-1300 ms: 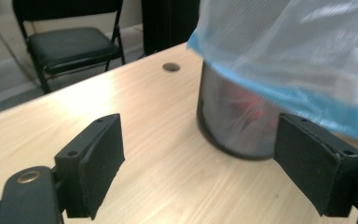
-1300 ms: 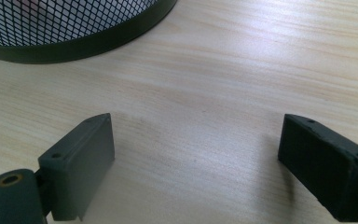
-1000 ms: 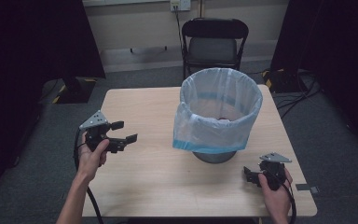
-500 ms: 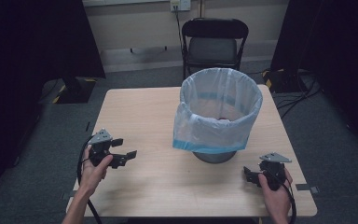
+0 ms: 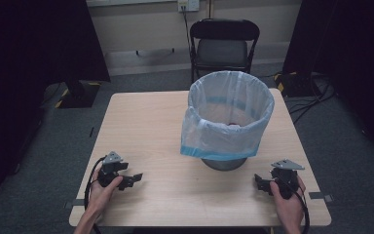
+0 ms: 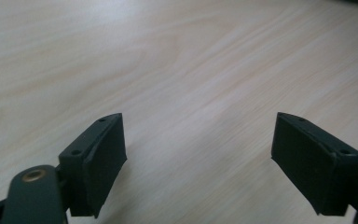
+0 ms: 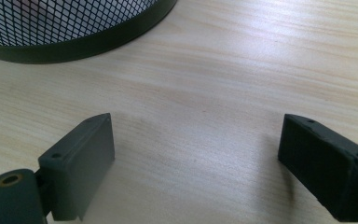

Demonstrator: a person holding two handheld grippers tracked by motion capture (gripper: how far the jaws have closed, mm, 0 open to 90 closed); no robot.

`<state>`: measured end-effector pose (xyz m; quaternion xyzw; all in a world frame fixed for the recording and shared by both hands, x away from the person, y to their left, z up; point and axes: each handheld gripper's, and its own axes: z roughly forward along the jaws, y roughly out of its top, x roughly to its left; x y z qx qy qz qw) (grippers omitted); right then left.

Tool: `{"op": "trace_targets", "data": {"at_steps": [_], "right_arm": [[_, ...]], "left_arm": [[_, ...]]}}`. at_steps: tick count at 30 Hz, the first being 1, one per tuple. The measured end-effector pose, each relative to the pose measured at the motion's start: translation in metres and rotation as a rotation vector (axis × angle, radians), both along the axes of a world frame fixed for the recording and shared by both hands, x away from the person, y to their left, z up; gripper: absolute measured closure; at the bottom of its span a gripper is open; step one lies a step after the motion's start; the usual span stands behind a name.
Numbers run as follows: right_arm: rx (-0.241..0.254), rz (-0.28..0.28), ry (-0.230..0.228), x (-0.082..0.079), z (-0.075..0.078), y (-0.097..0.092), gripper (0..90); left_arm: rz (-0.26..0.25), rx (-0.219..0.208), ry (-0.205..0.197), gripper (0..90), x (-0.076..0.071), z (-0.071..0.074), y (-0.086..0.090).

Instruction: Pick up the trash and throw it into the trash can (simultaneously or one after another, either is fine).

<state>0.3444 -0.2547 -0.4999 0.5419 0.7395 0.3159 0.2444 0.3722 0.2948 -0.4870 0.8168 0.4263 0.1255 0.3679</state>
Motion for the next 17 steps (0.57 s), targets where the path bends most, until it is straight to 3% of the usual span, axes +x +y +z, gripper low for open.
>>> {"op": "trace_targets", "data": {"at_steps": [2, 4, 7, 11, 17], "right_arm": [[-0.001, 0.0, 0.0, 0.0, 0.0, 0.0, 10.0], [0.0, 0.0, 0.0, 0.0, 0.0, 0.0, 10.0], [0.0, 0.0, 0.0, 0.0, 0.0, 0.0, 10.0], [-0.001, 0.001, 0.0, 0.0, 0.0, 0.0, 10.0], [-0.002, 0.002, -0.002, 0.0, 0.0, 0.0, 10.1]], "left_arm": [[-0.012, 0.024, 0.013, 18.0, -0.002, -0.004, -0.001], [-0.02, 0.069, -0.014, 17.7, -0.006, -0.005, -0.004], [0.0, 0.088, -0.067, 17.3, -0.012, -0.01, -0.007], [0.044, 0.065, -0.096, 15.6, -0.017, -0.014, -0.009], [0.032, 0.065, -0.093, 14.8, -0.016, -0.014, -0.008]]}}
